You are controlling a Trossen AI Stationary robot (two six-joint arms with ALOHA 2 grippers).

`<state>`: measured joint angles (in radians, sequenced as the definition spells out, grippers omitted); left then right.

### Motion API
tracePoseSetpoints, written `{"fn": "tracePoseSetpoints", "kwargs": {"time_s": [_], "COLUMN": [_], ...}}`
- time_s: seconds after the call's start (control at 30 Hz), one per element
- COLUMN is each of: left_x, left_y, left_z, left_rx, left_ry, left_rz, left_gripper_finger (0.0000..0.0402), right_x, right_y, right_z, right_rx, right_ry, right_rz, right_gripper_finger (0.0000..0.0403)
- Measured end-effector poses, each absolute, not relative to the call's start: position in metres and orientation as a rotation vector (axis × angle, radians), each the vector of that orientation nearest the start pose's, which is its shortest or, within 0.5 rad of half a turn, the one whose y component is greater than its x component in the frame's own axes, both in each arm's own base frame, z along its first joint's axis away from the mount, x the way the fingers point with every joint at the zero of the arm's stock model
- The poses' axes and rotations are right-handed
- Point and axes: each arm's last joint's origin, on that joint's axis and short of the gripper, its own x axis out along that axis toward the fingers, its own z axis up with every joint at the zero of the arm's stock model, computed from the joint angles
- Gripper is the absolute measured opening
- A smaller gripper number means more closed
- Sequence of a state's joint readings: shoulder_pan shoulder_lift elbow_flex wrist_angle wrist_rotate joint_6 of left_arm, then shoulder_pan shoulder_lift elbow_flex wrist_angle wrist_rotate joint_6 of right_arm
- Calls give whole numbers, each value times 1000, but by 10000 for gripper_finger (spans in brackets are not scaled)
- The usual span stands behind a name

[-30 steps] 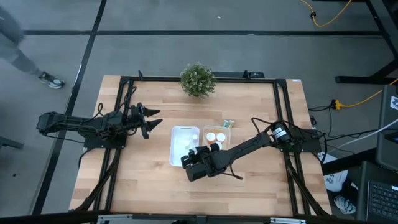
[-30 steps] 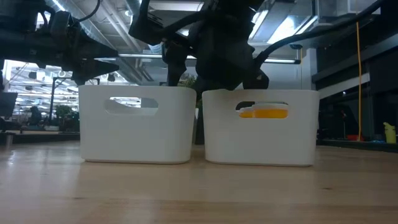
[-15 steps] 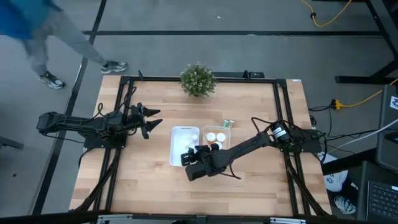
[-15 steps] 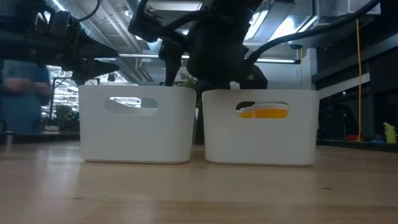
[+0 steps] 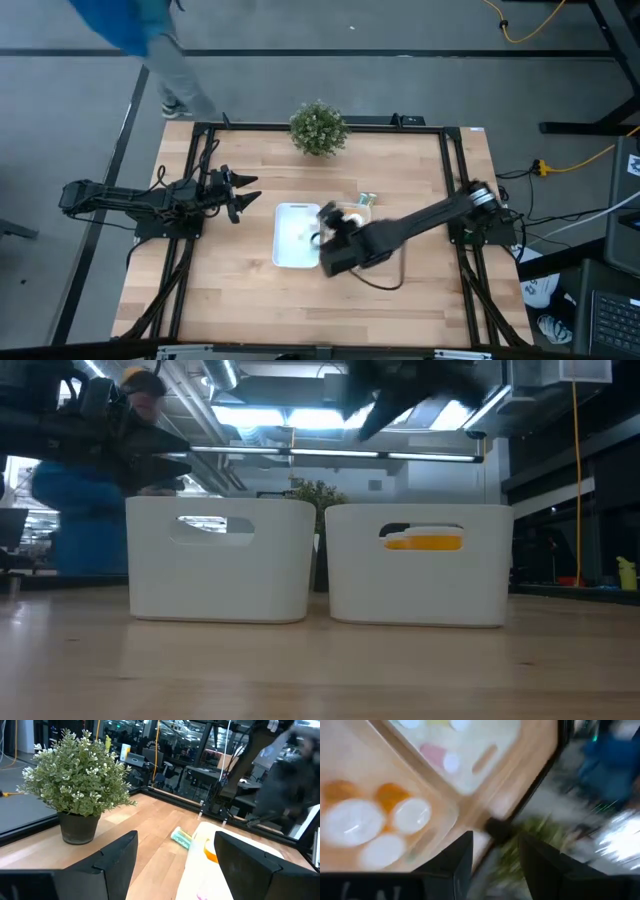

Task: Pick and place medicine bottles into bin by pill shape (circle, oval)
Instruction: Put the yellow tablet bottle into the left white bin

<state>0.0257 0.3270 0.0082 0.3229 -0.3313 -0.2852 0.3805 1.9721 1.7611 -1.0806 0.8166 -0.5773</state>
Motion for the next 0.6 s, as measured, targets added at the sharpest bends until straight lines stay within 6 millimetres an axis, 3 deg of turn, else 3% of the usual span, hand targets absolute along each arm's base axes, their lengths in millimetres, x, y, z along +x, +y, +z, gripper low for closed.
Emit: {"fn": "tracePoseSetpoints", "kwargs": {"time_s": [0.2, 0.37, 0.5, 0.6], "left_x": [116, 116, 116, 116], "left_y": [12, 12, 12, 12], "left_z": [169, 169, 169, 169], "left_rx": [-283, -283, -283, -283], "left_ry": [-55, -55, -55, -55], "left_rz": [354, 354, 354, 354], "left_gripper_finger": [255, 255, 255, 255], "right_x": [321, 280, 249, 230], "right_y": [97, 82, 76, 69], "right_z": [333, 367, 373, 358], "right_rx": [-611, -410, -406, -361], "right_ry": [1191, 1104, 1024, 983], "right_rz": [-271, -470, -537, -570], "right_gripper_finger": [155, 155, 155, 155]}}
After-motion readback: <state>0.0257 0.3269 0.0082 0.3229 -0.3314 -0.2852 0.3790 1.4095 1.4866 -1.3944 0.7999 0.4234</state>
